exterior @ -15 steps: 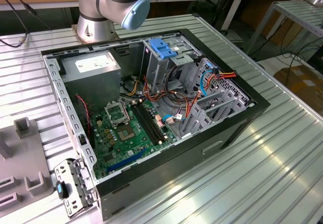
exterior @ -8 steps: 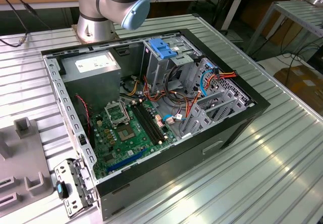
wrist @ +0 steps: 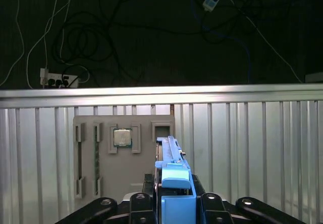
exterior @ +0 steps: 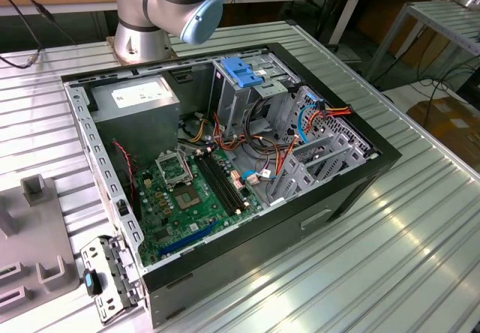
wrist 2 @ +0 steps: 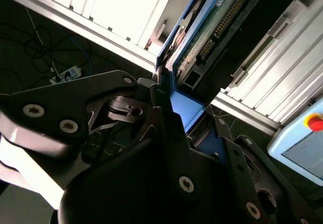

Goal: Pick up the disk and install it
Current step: 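Pick up the disk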

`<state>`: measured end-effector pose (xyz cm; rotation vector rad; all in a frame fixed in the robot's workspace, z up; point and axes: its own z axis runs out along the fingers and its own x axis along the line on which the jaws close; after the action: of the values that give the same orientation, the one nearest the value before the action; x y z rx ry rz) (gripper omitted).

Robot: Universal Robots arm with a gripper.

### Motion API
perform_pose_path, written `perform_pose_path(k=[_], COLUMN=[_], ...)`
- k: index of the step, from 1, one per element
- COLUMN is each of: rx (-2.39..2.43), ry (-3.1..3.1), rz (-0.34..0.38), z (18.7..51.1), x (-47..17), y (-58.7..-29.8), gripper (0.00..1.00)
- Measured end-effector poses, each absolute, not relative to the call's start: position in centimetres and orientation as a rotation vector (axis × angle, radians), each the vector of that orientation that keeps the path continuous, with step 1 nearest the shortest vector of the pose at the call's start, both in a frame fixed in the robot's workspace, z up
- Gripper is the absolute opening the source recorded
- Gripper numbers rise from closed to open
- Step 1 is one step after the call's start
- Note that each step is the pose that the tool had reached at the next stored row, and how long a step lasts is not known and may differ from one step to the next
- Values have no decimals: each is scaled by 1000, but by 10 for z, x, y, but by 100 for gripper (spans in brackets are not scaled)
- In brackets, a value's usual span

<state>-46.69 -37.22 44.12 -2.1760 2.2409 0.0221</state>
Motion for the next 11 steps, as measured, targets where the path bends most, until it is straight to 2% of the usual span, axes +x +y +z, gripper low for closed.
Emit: perform_pose_path(k=[11], rx=[-2176], ry=[2241], rz=[22], z=[449], x=[-467], y=[-372], gripper=[37])
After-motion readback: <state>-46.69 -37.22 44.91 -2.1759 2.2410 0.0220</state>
